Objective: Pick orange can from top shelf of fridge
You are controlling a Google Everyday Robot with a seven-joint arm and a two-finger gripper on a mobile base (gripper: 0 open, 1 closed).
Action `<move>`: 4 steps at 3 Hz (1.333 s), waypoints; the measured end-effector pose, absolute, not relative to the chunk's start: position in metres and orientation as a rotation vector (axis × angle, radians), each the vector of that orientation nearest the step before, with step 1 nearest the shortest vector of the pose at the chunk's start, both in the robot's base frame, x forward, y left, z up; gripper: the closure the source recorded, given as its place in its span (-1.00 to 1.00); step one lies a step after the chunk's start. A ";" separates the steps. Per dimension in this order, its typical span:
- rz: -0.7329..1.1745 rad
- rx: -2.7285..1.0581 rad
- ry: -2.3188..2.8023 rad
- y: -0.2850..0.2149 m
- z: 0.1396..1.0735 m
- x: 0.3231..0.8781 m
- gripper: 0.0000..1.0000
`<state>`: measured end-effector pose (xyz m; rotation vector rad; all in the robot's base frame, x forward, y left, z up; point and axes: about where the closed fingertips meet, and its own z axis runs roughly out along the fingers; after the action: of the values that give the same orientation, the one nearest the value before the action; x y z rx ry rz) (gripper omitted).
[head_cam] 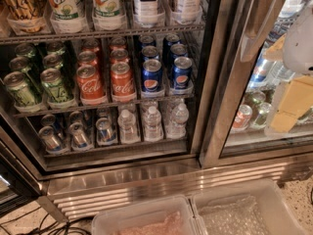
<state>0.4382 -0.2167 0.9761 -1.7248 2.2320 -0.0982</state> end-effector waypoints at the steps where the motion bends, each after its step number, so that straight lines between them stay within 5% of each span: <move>1: -0.098 -1.725 2.232 -0.217 0.976 0.438 -1.00; 4: -0.024 -1.394 2.272 -0.128 0.956 0.444 -1.00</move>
Offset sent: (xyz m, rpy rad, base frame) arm 0.0059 0.0389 -0.0168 -0.0292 -0.0401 -0.1096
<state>0.4443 -0.1279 0.9560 -1.3943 2.2722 -0.0245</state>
